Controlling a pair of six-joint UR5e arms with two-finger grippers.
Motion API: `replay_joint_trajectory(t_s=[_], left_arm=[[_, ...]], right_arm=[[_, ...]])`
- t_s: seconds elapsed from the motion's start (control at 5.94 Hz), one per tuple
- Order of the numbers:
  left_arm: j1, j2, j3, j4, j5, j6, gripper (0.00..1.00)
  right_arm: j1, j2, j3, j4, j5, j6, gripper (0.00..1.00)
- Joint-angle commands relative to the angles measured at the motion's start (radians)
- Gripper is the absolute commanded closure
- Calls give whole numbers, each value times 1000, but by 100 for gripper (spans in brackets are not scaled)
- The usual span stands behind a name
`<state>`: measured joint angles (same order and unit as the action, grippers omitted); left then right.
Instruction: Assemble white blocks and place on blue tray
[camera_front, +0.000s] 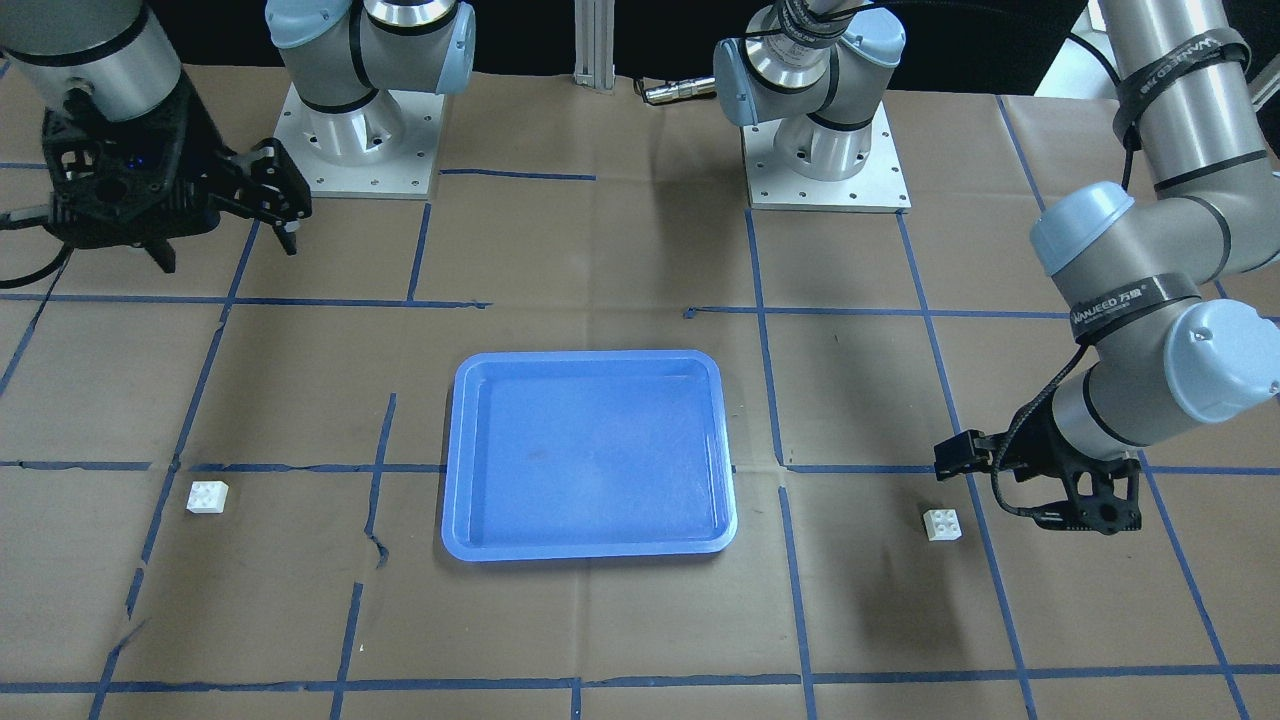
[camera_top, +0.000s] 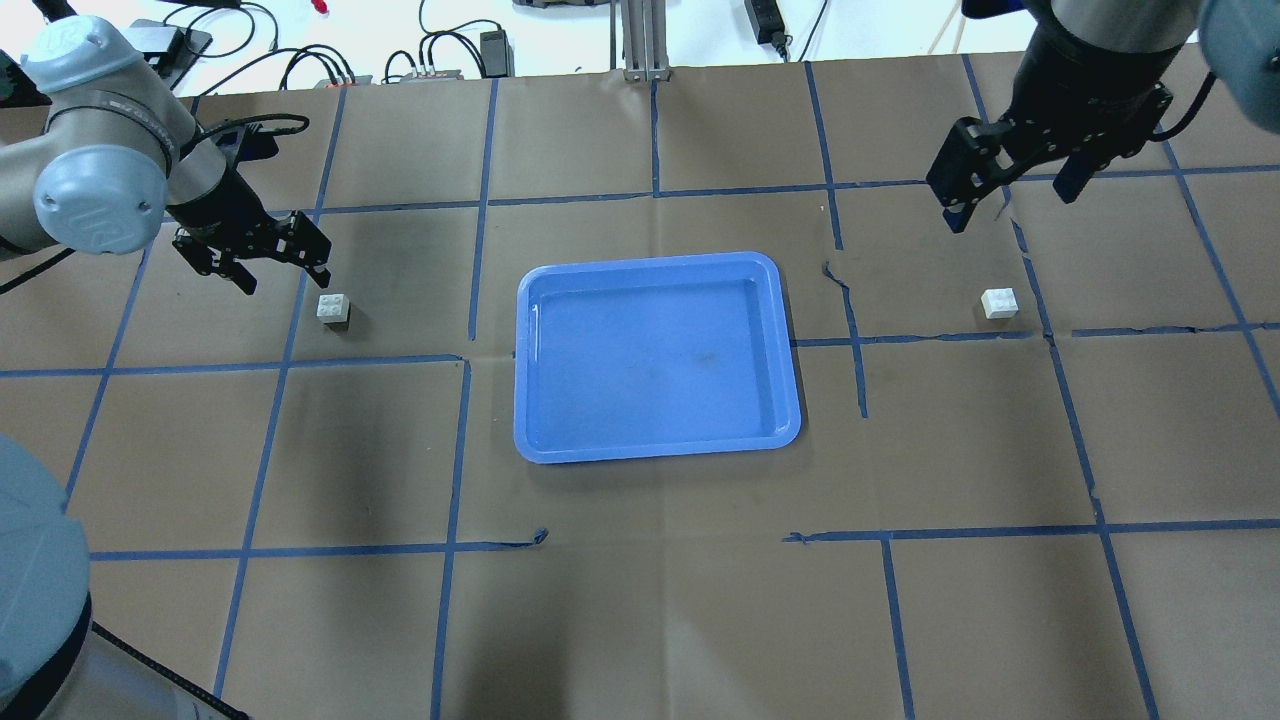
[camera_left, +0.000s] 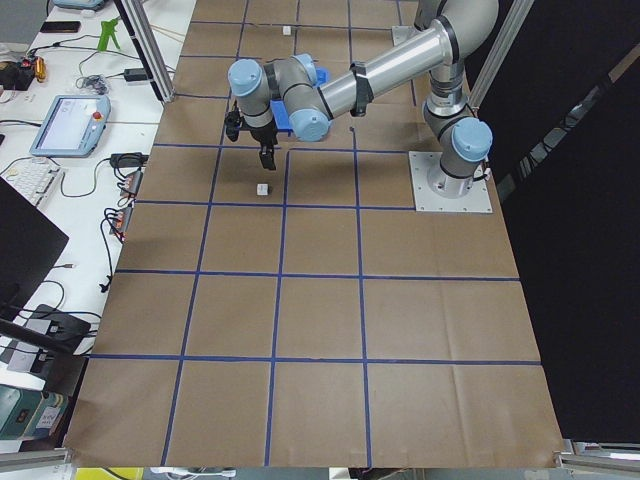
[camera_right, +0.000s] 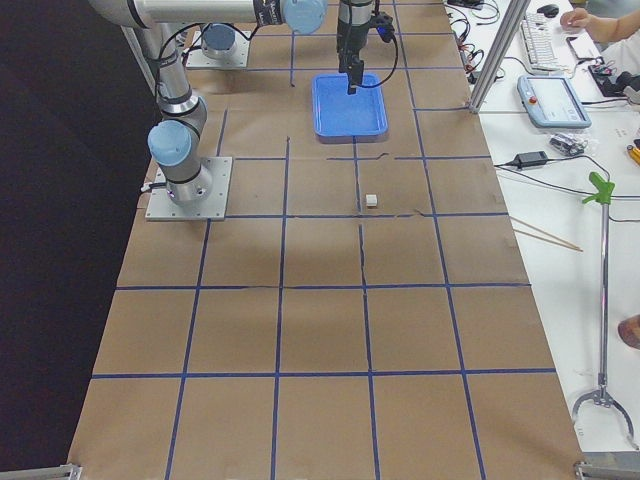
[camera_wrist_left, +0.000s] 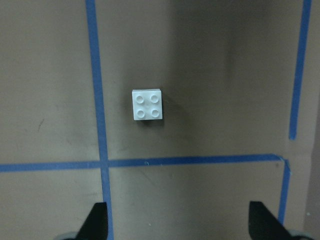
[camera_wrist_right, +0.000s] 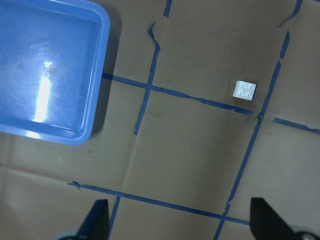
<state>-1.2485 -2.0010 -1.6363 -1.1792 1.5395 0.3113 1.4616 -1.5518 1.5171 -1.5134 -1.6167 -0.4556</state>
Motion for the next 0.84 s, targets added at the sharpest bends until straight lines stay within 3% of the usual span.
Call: replay_joint_trajectory(t_s=[0.0,0.17,0.34,0.5,0.67], left_arm=[[3,-67,-49,132,-7,-15,2],[3,-84,-66,177,-10,-15,2],[3,-97,-66,193,-12,-11,13],[3,-105,-63,213,-12,-3,27],[1,-107,-62,220,-13,0,49]], right_arm=[[-174,4,0,1,-9,-593,0],[-240,9,0,-5,-3,-881,0],[-250,42,0,-40,-3,-1117,0],[-251,59,0,-95,24,-1367,0],[-253,96,2,-106,164,-1523,0]])
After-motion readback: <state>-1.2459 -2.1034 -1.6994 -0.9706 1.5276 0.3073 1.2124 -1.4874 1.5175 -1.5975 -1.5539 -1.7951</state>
